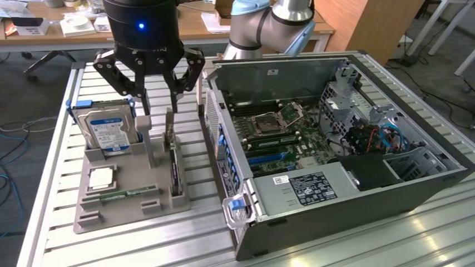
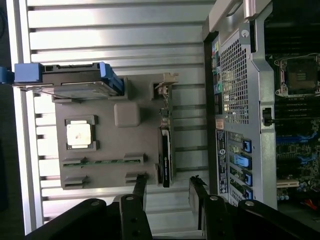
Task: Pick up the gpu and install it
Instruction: 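Pick up the gpu and move the gpu toward the slot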
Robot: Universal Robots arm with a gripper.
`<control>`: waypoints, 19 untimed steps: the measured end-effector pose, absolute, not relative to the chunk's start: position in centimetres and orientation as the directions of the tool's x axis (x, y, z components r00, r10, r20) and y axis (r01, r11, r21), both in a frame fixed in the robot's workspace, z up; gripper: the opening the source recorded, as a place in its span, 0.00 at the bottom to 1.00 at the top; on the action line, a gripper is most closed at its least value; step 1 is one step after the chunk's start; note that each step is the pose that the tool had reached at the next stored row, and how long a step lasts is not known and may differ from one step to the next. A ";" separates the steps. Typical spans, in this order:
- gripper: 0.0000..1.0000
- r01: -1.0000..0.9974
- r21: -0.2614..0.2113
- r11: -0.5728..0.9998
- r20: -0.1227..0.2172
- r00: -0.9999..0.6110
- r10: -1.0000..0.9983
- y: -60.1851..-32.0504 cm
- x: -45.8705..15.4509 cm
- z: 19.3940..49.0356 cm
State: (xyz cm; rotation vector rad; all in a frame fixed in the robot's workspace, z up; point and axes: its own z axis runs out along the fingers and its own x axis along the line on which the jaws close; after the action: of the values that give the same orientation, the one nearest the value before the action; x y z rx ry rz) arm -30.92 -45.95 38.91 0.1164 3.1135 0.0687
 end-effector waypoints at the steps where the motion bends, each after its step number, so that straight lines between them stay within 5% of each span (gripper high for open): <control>1: 0.47 0.074 0.045 0.996 -0.023 -0.997 0.075 -46.0 -30.9 38.8; 19: 0.47 0.074 0.045 0.996 -0.023 -0.997 0.075 -45.9 -30.9 35.8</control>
State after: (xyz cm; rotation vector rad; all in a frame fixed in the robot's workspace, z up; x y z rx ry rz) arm -30.91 -45.95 35.81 0.1164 3.1136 0.0684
